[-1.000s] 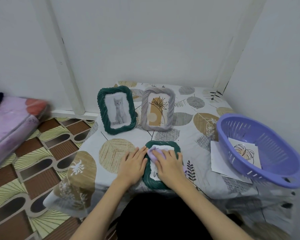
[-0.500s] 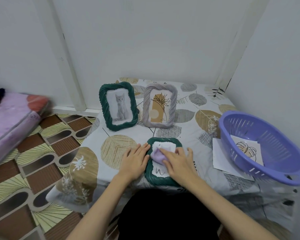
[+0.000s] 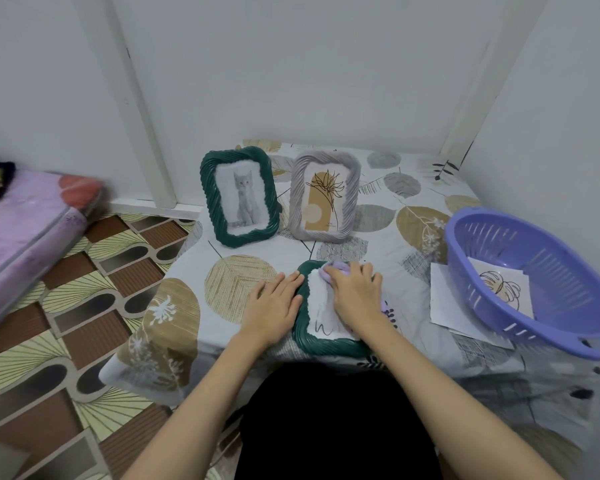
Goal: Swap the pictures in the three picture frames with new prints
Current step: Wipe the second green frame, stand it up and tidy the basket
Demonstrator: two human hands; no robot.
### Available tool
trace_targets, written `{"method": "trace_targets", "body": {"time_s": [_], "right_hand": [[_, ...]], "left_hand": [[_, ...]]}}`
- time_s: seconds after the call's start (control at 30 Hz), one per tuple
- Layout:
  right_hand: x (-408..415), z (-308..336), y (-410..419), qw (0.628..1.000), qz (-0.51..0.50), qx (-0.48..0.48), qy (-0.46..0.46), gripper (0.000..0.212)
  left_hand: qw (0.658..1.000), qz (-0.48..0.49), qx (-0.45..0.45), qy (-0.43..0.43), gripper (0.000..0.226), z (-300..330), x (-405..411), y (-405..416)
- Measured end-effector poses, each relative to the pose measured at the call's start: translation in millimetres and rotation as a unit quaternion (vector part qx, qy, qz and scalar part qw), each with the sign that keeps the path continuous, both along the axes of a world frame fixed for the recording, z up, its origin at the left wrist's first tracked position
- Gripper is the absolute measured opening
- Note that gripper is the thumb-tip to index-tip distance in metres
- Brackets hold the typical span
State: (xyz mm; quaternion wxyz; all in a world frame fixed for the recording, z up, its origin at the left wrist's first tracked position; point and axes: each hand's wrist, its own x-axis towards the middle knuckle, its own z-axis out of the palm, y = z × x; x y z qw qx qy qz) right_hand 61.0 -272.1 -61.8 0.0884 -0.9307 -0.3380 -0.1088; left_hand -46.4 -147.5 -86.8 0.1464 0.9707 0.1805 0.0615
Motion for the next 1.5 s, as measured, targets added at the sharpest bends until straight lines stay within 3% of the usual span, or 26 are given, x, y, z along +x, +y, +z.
{"method": "trace_targets", "body": {"time_s": [0.1,0.33,0.4,0.5,0.57,0.63,0.7,0.8,0.93,1.0,1.13,1.23,1.4,1.5], "right_hand": [[-9.1,-3.9,15.6,0.999,0.015,0.013,0.042,0.037],[-10.2,-13.1,-46.5,0.988,0.124,0.027,-0.083,0.03],[1.9,-8.2,-44.4,0.991,0.115,0.042,-0.05,0.034],[1.6,-1.0,-24.9,0.989,0.096,0.079,0.083,0.042],[-7.9,0.0,-20.4,0.981,0.121,0.105,0.11,0.037],[-20.0,-3.4,-31.3,0.966,0.208,0.142,0.064,0.032],[-27.8,-8.2,-50.9,0.958,0.265,0.113,-0.004,0.029],[-17.3,-9.7,-66.0,0.969,0.232,0.063,-0.052,0.03],[10.3,3.9,-28.5,0.991,0.112,0.034,0.062,0.034],[14.6,1.5,-3.5,0.993,0.084,0.04,0.066,0.033],[1.5,-3.6,5.6,0.994,0.1,0.037,0.021,0.019],[2.5,-11.9,-12.8,0.991,0.111,0.044,-0.062,0.027],[2.5,-6.0,12.5,0.998,0.023,0.05,0.005,0.026],[-9.4,-10.3,6.7,0.993,0.103,0.058,0.014,0.028]], "left_hand": [[1.0,-0.001,0.002,0.001,0.083,0.1,-0.9,-0.3],[1.0,0.002,0.002,0.001,0.083,-1.2,-0.6,-1.0],[1.0,0.0,0.003,0.004,0.079,-0.6,-0.4,-0.9],[1.0,-0.002,-0.004,0.01,0.064,1.6,-0.1,-1.1],[1.0,-0.004,-0.006,0.019,0.064,2.9,-0.4,-1.0],[1.0,-0.005,-0.005,0.024,0.067,2.9,-0.4,-0.6],[1.0,-0.004,-0.006,0.027,0.068,2.7,0.3,0.0],[1.0,-0.004,-0.012,0.024,0.064,2.4,0.5,0.3],[1.0,-0.008,-0.015,0.025,0.06,2.2,0.1,1.1],[0.999,-0.009,-0.017,0.026,0.051,3.1,0.4,1.5],[1.0,-0.01,-0.019,0.022,0.057,3.4,-0.6,1.7],[1.0,-0.011,-0.02,0.02,0.05,2.6,-0.8,1.8],[1.0,-0.007,-0.021,0.016,0.046,4.4,-1.0,0.5],[1.0,-0.007,-0.024,0.014,0.046,5.5,-1.7,1.2]]}}
